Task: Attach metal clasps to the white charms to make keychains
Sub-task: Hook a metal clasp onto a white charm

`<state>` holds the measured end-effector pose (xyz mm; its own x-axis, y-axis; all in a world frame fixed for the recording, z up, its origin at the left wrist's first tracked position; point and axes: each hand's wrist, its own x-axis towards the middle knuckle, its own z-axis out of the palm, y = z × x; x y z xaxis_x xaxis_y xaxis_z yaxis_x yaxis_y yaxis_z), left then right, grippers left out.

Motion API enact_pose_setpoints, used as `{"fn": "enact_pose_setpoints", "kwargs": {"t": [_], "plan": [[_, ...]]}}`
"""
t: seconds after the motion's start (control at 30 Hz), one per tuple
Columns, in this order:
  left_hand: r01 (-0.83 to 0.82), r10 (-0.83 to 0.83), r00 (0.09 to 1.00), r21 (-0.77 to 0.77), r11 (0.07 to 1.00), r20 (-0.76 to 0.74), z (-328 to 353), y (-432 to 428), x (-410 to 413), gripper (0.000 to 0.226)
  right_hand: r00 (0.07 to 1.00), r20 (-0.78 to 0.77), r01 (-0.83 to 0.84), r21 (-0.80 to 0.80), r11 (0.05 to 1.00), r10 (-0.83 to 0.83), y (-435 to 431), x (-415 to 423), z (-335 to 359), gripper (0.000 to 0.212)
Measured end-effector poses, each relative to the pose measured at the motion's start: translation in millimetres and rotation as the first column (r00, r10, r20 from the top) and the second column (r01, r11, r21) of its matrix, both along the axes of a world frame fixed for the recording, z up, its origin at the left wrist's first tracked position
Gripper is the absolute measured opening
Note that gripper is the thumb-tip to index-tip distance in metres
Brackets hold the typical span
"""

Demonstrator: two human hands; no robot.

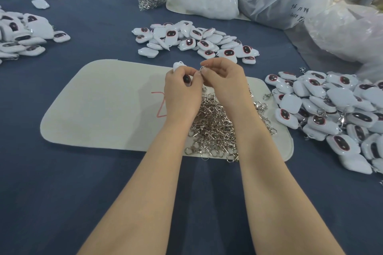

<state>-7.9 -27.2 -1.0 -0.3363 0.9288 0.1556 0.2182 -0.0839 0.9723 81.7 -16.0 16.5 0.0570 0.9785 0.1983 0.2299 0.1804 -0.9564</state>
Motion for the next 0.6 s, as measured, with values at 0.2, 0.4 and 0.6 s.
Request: {"fn": "enact_pose_setpoints", "kwargs": {"t": [0.2, 0.4, 0.6], "plan": [[-0.015, 0.016, 0.994, 0.010, 1.000, -0.105, -1.3, 0.1, 1.4, 0.006, 0.994, 0.099, 0.036, 0.002, 0.999, -0.036, 0.9, 1.8, -1.0, 0.013], [-0.039, 0.042, 0.985, 0.023, 0.999, -0.168, -4.6, 0.9, 0.4, 0.009, 0.965, 0.263, -0.030, 0.026, 0.999, 0.023, 1.2, 6.4, -1.1, 0.012], [-0.061, 0.060, 0.993, -0.012, 0.998, -0.101, -4.6, 3.9, -1.9, 0.014, 0.931, 0.356, -0.097, 0.014, 0.995, 0.085, -1.5, 5.9, -0.9, 0.018]]}}
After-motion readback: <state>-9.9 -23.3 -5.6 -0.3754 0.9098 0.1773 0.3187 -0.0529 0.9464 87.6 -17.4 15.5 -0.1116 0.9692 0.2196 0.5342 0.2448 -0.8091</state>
